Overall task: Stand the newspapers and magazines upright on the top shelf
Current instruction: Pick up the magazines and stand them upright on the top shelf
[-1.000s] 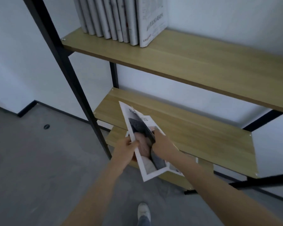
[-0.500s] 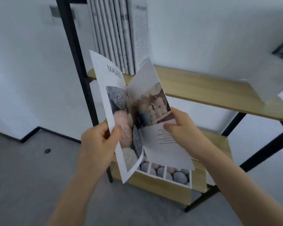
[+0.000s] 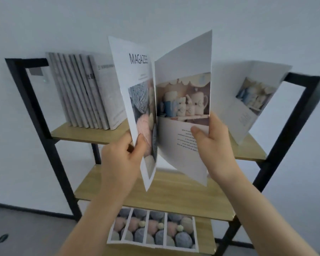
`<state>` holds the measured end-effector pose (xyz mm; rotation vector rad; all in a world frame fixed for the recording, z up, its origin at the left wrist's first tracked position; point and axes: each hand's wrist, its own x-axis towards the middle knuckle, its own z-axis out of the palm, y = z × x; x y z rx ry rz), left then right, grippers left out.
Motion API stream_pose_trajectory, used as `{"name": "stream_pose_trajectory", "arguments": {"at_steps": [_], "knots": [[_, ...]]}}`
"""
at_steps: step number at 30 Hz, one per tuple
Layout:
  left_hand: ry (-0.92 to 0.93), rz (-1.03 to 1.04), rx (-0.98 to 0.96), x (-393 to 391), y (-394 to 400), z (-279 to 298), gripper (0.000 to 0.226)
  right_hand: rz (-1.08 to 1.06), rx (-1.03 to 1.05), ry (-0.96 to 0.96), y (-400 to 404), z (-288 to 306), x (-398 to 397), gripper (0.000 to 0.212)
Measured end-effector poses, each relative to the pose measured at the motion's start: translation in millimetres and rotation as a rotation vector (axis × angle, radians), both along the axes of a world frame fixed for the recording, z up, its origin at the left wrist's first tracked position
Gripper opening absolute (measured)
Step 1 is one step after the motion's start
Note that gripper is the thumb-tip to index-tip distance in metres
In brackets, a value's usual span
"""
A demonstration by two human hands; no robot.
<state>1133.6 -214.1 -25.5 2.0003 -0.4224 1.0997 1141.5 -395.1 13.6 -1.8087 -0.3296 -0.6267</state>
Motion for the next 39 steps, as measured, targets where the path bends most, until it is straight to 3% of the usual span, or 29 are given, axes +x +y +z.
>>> {"name": "stream_pose_trajectory", "arguments": {"at_steps": [3,10,23,32,37,39], "knots": [[-0.022,-0.034,0.005,32.5,-35.9,-0.6,0.053,-0.103,0.007,-0.033,-33.2,-0.2,16.9,0.037],[0.114,0.024,-0.038,105.9,-103.3,-18.6,0.042,-0.275,0.106,0.044,-99.7,-11.0,62.5,0.039],[0.23,-0.013,0.203,159.8,-175.9,-26.3,0.047,-0.611,0.208,0.06,-163.6,-64.1,122.7,0.048],[0.25,-0.115,0.342,178.9,-195.2,-17.9,0.035,-0.568,0.409,0.047,-165.6,-58.6,159.4,0.073],[0.427,-0.235,0.331,190.0,-212.0,-17.2,0.047,-0.525,0.514,0.162,-181.7,-58.6,179.4,0.063],[0.479,-0.298,0.357,196.4,-217.8,-19.3,0.046,-0.493,0.467,0.205,-188.7,-57.5,181.3,0.051]]}}
